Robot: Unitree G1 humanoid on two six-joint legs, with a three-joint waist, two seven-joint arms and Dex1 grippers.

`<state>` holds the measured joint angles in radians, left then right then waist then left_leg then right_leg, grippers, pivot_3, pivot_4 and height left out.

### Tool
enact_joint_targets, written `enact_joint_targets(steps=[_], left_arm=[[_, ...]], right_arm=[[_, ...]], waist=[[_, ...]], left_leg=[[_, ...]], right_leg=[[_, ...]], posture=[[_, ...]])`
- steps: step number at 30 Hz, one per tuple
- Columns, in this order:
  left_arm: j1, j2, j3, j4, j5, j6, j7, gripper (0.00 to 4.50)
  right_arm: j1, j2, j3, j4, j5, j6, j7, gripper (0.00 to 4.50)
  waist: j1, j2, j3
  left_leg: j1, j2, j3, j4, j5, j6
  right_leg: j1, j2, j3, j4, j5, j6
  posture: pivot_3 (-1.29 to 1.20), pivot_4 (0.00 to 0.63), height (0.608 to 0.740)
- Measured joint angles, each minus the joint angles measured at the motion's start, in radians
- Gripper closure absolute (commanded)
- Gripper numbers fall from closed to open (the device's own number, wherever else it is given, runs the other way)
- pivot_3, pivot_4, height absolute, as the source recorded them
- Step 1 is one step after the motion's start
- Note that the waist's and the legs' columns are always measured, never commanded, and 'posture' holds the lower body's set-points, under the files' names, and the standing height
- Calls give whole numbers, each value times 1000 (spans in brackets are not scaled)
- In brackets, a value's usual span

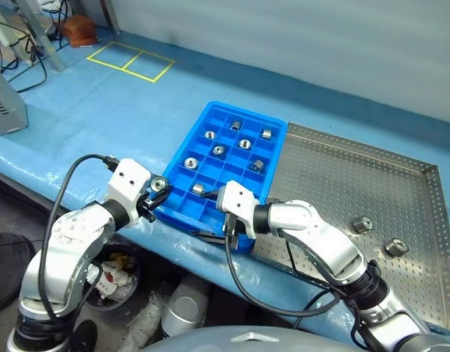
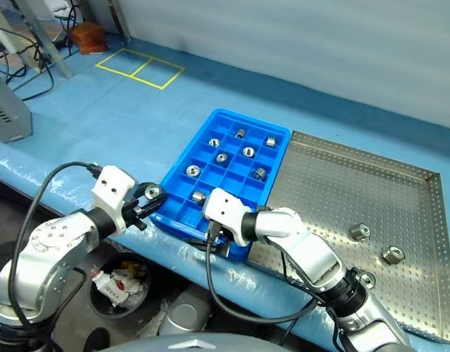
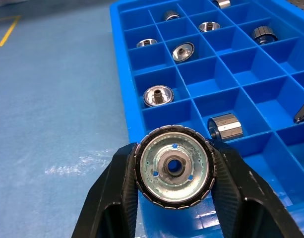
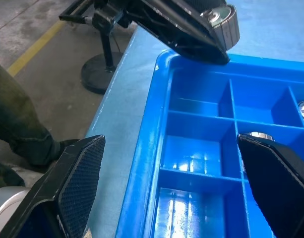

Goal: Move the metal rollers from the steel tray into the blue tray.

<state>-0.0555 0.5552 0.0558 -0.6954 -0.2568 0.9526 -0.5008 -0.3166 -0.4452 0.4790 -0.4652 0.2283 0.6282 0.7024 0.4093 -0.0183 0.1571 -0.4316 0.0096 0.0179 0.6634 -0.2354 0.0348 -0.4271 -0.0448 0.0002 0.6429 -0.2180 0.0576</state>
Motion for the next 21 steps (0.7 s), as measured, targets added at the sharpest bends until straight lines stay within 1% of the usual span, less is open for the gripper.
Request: enact_joint_targets(steps=[7,12,14,15,20,21], left_arm=[[-1,24,-43,53,3,0,-10,2802],[-2,38,-56,61,-1,21,-7,2802],[-3,38,-63,61,-4,28,-8,2048],[-4,38,-64,61,-9,29,-8,1788],[-24,40,-47,61,-34,46,-4,140],[-29,40,-39,61,-37,45,-3,25]], right_arm=[[26,-16,-32,-32,0,32,-28,0],[30,-25,-48,-51,0,37,-37,0],[30,-25,-57,-57,0,37,-42,0],[30,-26,-57,-57,0,37,-46,0],[47,-32,-61,-64,1,43,-51,0],[52,-36,-65,-67,2,48,-51,0]], waist=[[-22,0,0],[-50,0,0],[-59,0,0],[-64,0,0],[-82,0,0],[-86,0,0]], left_leg=[[0,2,0,0,0,-1],[0,2,-1,1,0,-1],[0,2,-1,1,0,-1],[0,2,-1,1,0,-1],[0,2,-2,1,0,-1],[0,2,-2,1,0,-1]], right_leg=[[0,2,0,1,-3,-5],[1,1,0,1,-3,-6],[2,2,0,1,-3,-6],[3,2,0,1,-3,-6],[4,2,0,1,-3,-6],[5,1,0,1,-3,-6]], posture=[[348,150,740],[339,150,740],[334,150,740],[334,150,740],[331,150,740],[331,150,740]])
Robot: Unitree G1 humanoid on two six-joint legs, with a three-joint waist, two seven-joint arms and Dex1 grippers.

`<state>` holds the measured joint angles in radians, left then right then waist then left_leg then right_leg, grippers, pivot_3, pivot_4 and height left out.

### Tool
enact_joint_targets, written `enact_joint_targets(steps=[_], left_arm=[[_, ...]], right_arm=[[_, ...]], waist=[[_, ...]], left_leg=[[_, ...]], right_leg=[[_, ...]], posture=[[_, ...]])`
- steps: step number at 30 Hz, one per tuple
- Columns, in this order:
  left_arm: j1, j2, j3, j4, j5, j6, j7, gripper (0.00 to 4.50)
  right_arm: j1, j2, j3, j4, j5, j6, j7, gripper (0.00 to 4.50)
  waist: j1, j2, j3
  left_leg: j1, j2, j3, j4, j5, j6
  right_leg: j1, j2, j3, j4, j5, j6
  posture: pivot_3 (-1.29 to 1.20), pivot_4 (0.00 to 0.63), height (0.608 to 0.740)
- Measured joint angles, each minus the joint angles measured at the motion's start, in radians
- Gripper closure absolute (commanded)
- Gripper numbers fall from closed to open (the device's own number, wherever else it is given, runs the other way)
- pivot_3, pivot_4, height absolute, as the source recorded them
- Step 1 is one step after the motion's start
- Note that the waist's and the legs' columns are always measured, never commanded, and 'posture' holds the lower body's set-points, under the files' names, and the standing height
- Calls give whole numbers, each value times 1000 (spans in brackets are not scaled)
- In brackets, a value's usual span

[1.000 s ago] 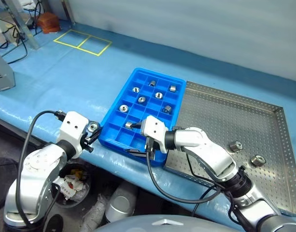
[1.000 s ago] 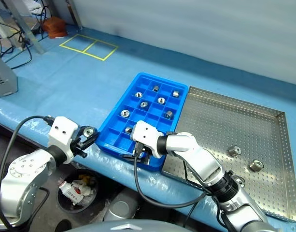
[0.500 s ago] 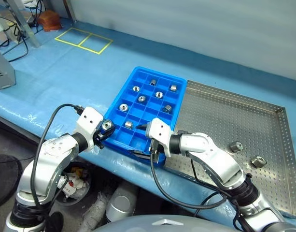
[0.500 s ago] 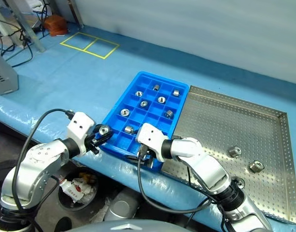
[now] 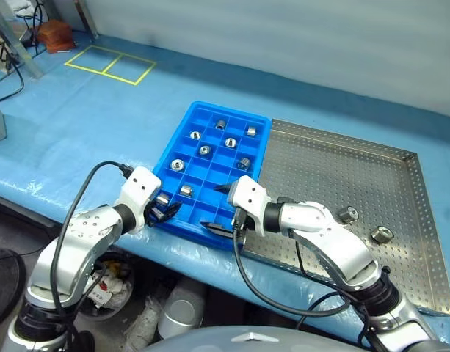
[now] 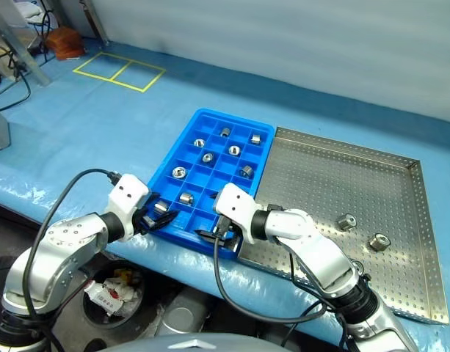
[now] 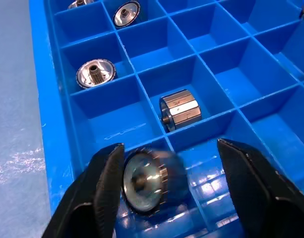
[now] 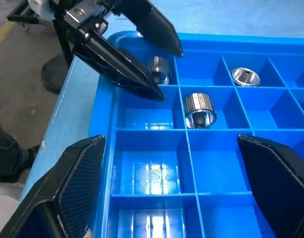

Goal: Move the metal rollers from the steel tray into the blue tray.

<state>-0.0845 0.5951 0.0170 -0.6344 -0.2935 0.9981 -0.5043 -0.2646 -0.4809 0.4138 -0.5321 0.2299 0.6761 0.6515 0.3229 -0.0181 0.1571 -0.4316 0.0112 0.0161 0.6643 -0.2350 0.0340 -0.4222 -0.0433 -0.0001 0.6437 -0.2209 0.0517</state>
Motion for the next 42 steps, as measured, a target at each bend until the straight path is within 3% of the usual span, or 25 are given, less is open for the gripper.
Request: enact_joint_targets(steps=[9,15,22,30,42], left_arm=[[-119,-45,103,-37,-151,-23,-40,25],[-245,-63,45,38,-193,-81,-87,25],[-434,-103,-104,262,-157,-206,-168,25],[-619,-256,-300,592,-53,-343,-257,25],[-749,-537,-399,1084,138,-559,-200,25]], right_arm=[[104,-55,-116,-128,34,56,-27,0],[228,-56,-268,-260,64,121,-112,0],[390,30,-419,-397,72,182,-264,0],[591,144,-539,-473,30,194,-482,0],[767,193,-545,-474,37,44,-698,0]], waist=[[-33,0,0],[-85,0,0],[-206,0,0],[-330,2,-1],[-415,5,-3]], left_leg=[[1,-1,-7,2,0,0],[2,-2,-9,3,1,0],[3,-2,-12,3,2,1],[4,-2,-11,3,2,2],[12,0,4,2,3,7]], right_leg=[[6,0,-2,-1,-1,-1],[9,0,-3,-1,-1,-2],[10,-1,-1,-1,1,-5],[9,0,2,1,1,0],[10,-1,18,1,4,7]], posture=[[248,150,740],[146,150,740],[-24,150,740],[-174,150,740],[-277,150,740]])
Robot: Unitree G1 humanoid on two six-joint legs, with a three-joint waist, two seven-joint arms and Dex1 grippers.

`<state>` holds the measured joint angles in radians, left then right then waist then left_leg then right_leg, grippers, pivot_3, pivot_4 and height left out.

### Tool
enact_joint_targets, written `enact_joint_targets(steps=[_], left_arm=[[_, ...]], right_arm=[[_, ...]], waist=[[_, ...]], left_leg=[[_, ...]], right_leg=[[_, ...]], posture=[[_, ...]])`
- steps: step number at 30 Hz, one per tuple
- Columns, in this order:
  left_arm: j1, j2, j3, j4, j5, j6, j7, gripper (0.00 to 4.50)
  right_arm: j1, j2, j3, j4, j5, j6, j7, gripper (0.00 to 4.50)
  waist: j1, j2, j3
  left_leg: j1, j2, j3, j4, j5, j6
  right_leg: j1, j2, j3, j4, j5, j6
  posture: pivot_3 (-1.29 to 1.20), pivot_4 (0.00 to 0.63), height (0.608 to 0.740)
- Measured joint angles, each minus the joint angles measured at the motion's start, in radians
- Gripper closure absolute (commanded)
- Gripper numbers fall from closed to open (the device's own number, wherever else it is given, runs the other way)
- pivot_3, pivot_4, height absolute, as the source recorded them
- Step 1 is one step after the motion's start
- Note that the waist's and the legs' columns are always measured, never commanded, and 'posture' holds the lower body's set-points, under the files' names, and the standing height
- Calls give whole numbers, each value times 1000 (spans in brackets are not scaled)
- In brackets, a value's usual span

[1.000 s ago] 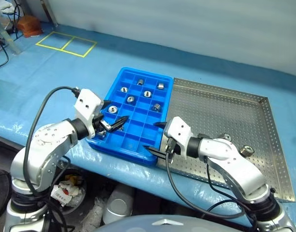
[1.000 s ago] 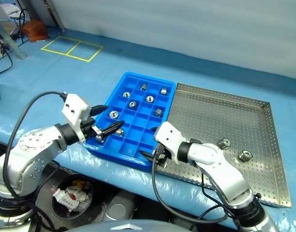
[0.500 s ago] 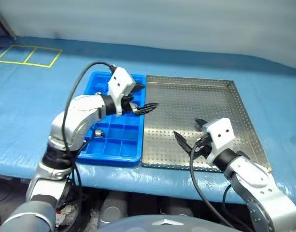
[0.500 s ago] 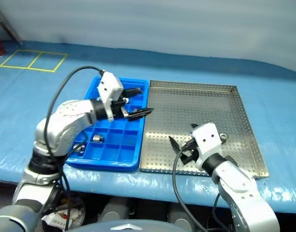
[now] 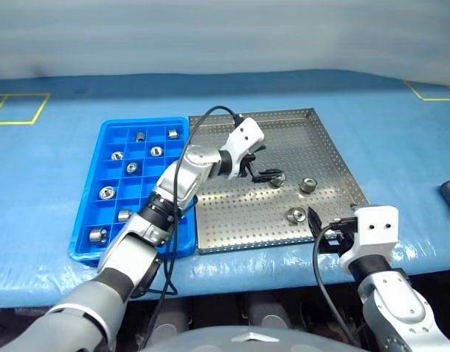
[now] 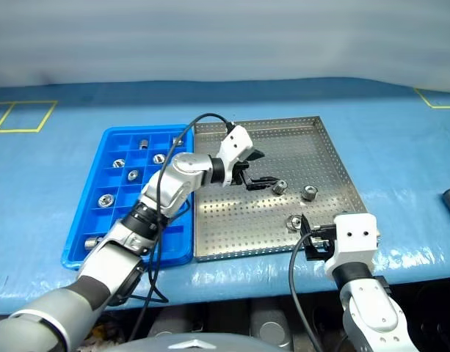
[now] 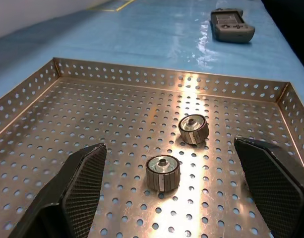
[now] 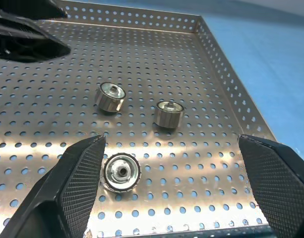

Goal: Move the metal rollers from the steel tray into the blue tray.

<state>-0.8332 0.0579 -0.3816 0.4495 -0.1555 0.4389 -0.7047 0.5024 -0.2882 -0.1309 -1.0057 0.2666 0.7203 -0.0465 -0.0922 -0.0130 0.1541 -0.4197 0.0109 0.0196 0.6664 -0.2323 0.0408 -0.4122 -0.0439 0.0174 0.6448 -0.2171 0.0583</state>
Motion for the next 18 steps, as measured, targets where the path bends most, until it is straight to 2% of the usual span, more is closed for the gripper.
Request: enact_joint_targets(steps=[10,18], left_arm=[[-61,-173,59,360,77,-184,140,25],[-82,-182,81,520,120,-267,207,25]], right_arm=[[34,-23,35,0,35,-66,-88,0],[16,-41,43,0,62,-65,-113,0]], waist=[[-20,0,0],[-41,0,0]], left_leg=[[0,0,5,0,-2,3],[0,0,5,0,-2,3]], right_leg=[[-2,-1,5,-1,1,2],[-1,-1,5,-1,1,3]], posture=[[-295,150,740],[-295,150,740]])
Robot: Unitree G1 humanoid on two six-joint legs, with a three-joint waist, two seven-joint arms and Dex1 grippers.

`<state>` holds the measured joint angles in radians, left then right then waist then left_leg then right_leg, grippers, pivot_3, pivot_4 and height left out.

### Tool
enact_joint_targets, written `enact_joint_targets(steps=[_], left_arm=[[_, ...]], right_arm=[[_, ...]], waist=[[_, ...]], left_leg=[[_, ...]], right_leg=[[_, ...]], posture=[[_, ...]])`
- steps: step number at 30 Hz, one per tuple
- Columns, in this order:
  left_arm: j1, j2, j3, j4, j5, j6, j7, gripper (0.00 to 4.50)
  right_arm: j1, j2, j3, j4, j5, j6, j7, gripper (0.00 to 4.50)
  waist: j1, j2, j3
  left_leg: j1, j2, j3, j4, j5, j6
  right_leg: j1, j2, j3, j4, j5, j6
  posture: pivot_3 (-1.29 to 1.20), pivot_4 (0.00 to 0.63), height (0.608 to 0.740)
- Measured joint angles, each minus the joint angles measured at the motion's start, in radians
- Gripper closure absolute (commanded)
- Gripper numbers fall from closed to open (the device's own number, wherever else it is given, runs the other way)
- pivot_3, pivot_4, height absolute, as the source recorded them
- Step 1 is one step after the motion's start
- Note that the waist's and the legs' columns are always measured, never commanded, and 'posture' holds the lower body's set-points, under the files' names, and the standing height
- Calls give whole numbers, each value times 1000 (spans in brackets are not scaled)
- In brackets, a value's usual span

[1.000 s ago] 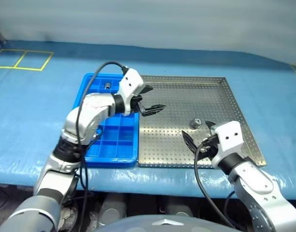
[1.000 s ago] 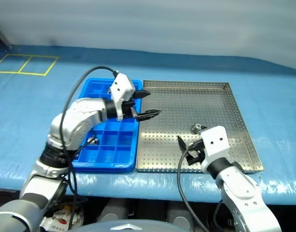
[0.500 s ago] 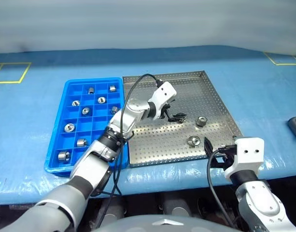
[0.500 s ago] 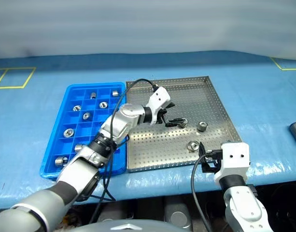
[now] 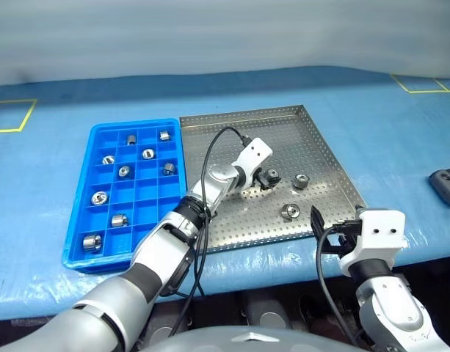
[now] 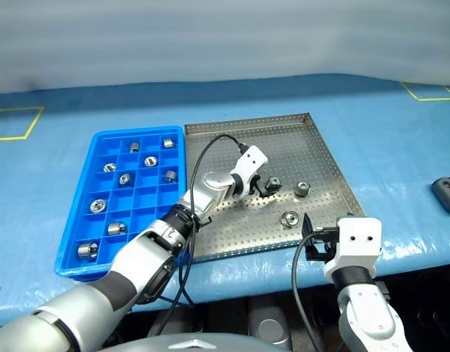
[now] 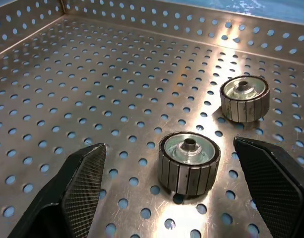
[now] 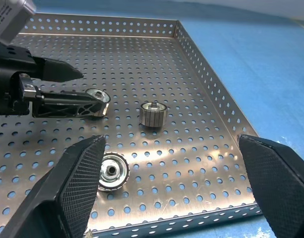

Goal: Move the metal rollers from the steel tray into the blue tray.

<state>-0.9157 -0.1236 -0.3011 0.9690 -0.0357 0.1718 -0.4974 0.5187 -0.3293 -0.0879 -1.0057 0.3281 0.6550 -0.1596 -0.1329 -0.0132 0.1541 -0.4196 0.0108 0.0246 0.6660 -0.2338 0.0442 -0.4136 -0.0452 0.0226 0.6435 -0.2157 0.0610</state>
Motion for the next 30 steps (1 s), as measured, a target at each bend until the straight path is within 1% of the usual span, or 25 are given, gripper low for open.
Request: enact_joint_targets(steps=[3,4,6,10,17,21,26,30], left_arm=[[-7,-1,6,47,17,-8,14,25],[-8,-1,9,62,20,-11,16,191],[-10,-2,12,78,27,-29,16,630],[-15,-3,18,102,32,-54,12,1941],[-20,-3,21,108,33,-68,0,1941],[-20,-2,32,64,31,-53,-21,1941],[-2,5,49,-57,26,5,-49,1941],[69,39,53,-235,22,99,-75,1941]], right_arm=[[-8,-2,1,0,6,1,-7,0],[-8,-5,1,0,10,2,-11,0],[-8,-10,2,0,14,2,-15,0],[-15,-17,2,0,21,2,-20,0],[-26,-24,17,0,35,3,-37,0],[-52,-28,33,0,36,21,-37,0],[-115,-30,42,0,37,76,-25,0],[-208,3,42,6,39,149,-19,0]], waist=[[-1,0,0],[-1,0,0],[-1,0,0],[-2,0,0],[-2,0,0],[-2,0,0],[2,0,0],[2,0,0]], left_leg=[[0,0,0,0,0,0],[0,0,0,0,0,0],[0,0,0,0,0,0],[0,0,0,0,0,0],[0,0,0,0,0,0],[0,0,0,0,0,0],[0,0,0,-1,0,0],[1,1,1,-2,0,0]], right_leg=[[0,0,0,0,0,0],[0,0,0,0,0,0],[0,0,0,0,0,0],[0,0,0,0,0,0],[0,0,0,0,0,0],[0,0,0,0,0,0],[0,0,0,0,0,1],[0,0,1,0,2,3]], posture=[[-295,150,740],[-298,150,740],[-298,150,740],[-305,150,740],[-283,150,740],[-256,150,740],[-222,150,740],[-199,150,740]])
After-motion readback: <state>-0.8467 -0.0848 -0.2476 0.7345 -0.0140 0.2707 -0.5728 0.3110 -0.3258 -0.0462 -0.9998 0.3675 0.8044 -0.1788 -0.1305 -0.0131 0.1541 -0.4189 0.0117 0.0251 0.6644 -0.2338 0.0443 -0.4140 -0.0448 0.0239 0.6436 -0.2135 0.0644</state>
